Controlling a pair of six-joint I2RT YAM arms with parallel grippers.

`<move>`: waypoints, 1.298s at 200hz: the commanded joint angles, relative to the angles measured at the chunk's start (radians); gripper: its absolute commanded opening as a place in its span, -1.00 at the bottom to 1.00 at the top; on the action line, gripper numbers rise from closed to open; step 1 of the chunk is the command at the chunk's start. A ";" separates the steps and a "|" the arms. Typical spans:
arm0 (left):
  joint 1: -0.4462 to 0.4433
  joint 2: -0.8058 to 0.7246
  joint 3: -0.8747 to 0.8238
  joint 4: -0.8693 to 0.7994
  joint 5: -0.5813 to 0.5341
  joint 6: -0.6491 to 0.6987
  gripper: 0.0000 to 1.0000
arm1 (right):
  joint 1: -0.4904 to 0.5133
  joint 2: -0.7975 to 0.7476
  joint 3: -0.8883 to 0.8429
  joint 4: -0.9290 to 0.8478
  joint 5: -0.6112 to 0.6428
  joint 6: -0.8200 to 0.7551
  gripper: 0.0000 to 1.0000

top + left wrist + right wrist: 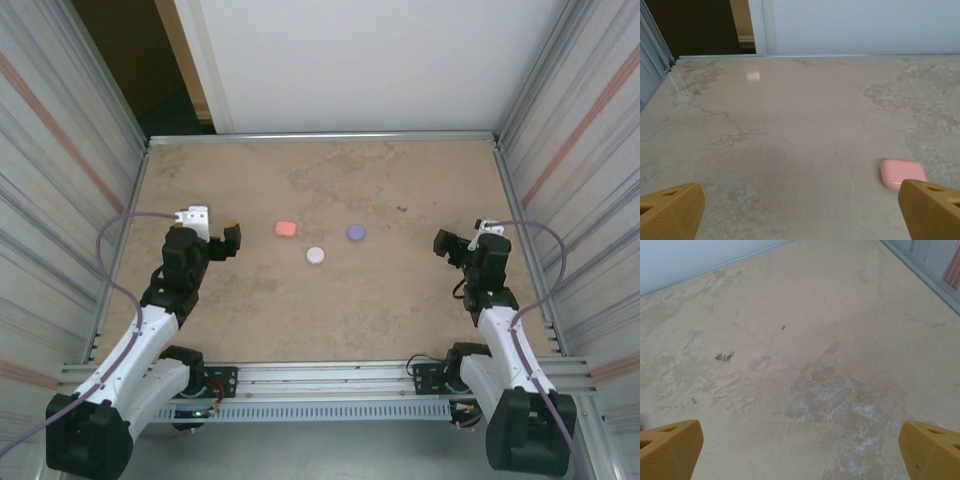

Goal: Insert the wireless bluetooth earbuds into the charging case

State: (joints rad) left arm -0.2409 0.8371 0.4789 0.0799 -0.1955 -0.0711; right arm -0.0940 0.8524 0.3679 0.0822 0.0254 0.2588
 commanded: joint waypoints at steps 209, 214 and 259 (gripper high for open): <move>0.041 0.055 -0.022 0.062 -0.023 0.043 0.97 | -0.013 0.393 -0.082 0.615 -0.090 -0.089 0.98; 0.041 0.058 -0.023 0.063 -0.022 0.043 0.97 | -0.013 0.397 -0.084 0.624 -0.092 -0.089 0.98; 0.052 0.081 -0.026 0.078 -0.013 0.043 0.97 | -0.013 0.439 -0.094 0.716 -0.105 -0.095 0.98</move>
State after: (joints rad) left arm -0.2012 0.9092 0.4622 0.1108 -0.2035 -0.0444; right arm -0.1005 1.2640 0.2832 0.7071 -0.0601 0.1921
